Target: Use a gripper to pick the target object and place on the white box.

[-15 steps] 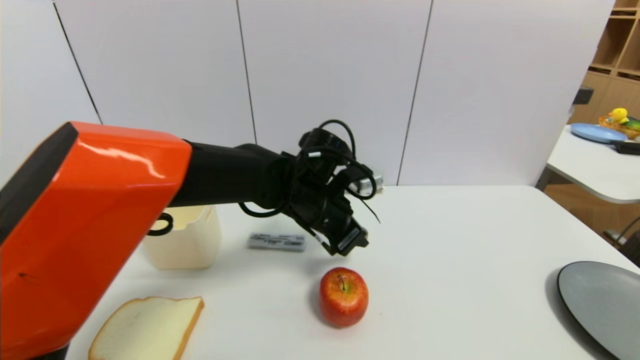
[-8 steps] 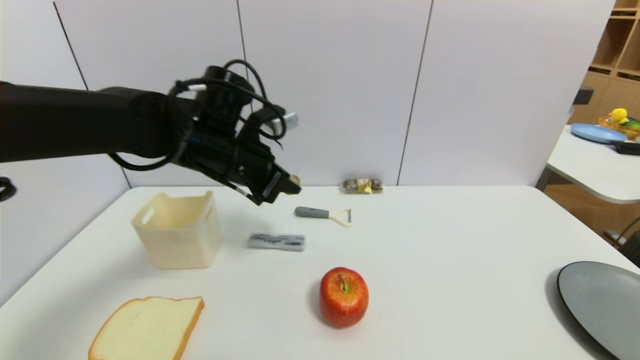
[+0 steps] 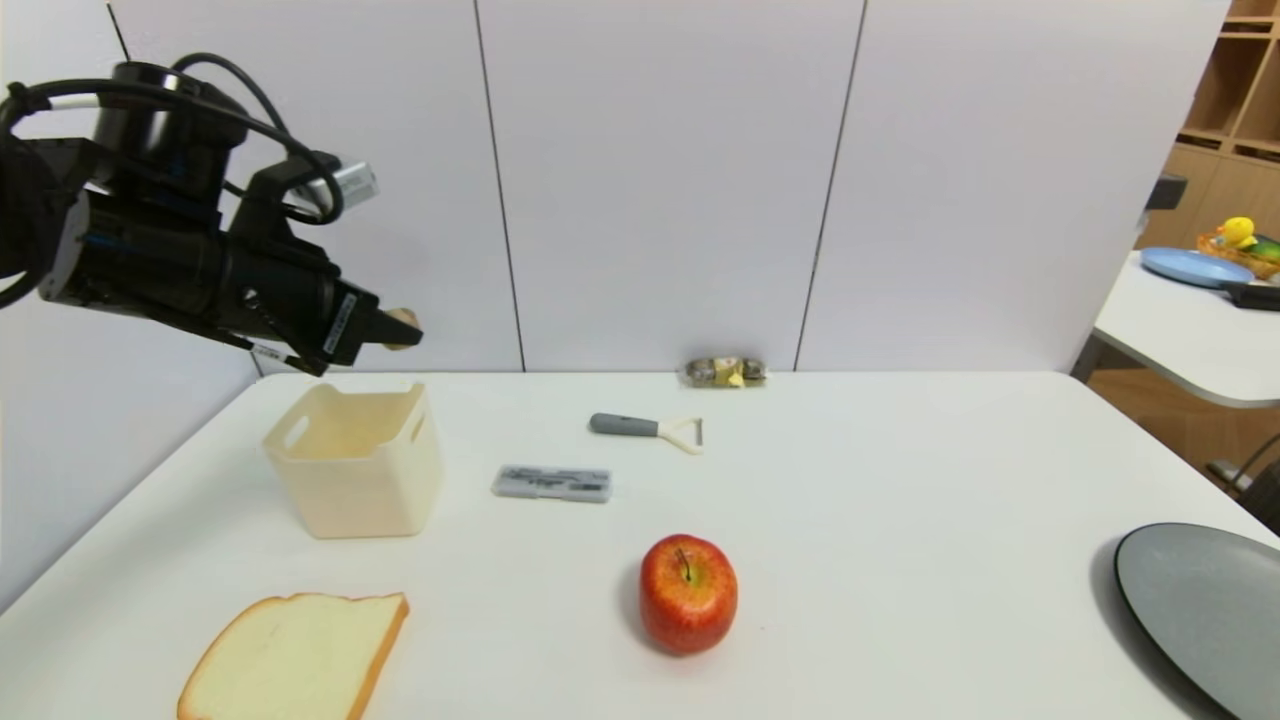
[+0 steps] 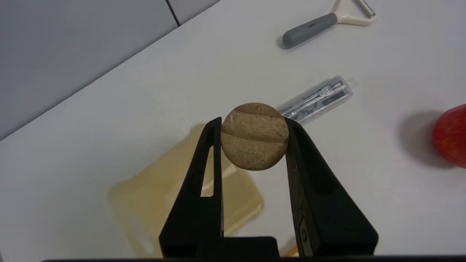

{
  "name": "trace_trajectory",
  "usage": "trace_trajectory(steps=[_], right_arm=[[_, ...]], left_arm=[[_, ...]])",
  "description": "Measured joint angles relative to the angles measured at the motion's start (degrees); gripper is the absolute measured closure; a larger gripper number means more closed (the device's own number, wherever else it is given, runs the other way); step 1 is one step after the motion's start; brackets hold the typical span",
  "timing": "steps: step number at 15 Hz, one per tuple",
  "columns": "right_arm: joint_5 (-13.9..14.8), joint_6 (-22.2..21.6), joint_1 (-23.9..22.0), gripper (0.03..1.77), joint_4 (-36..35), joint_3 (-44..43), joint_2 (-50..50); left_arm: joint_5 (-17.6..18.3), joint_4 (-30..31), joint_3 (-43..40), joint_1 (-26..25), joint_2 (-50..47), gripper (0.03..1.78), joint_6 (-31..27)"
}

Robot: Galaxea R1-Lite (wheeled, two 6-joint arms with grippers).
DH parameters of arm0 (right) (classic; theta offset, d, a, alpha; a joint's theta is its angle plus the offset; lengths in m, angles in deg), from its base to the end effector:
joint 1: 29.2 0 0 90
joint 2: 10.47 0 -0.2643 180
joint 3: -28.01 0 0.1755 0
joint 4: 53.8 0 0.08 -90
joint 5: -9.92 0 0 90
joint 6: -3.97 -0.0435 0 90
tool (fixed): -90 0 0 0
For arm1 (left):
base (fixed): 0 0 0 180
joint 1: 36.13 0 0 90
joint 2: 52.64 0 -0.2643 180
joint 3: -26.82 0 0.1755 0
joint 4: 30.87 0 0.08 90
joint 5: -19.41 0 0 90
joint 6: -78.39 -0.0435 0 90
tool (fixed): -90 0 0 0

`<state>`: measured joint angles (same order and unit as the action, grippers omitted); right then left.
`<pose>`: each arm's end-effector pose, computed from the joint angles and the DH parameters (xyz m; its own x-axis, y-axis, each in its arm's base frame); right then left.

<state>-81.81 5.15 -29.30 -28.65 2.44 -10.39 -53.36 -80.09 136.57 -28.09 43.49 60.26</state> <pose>0.0174 0.0013 0.0767 0.9996 0.0284 0.0087 -0.0283 0.9994 -0.0209 0.2929 -0.0544 0.2334 0.7275 -0.4019 -0.5560 0.5330 0.8414 0.0891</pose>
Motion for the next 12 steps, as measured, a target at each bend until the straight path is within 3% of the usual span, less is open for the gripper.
trace_trajectory(steps=[6, 12], right_arm=[[0.0, 0.0, 0.0, 0.1, 0.0, 0.0, 0.0], [0.0, 0.0, 0.0, 0.1, 0.0, 0.0, 0.0]], left_arm=[[0.0, 0.4, -7.1, -6.3, -1.5, 1.3, 0.8], [-0.1, 2.9, -9.4, -8.4, 2.8, 1.3, 0.8]])
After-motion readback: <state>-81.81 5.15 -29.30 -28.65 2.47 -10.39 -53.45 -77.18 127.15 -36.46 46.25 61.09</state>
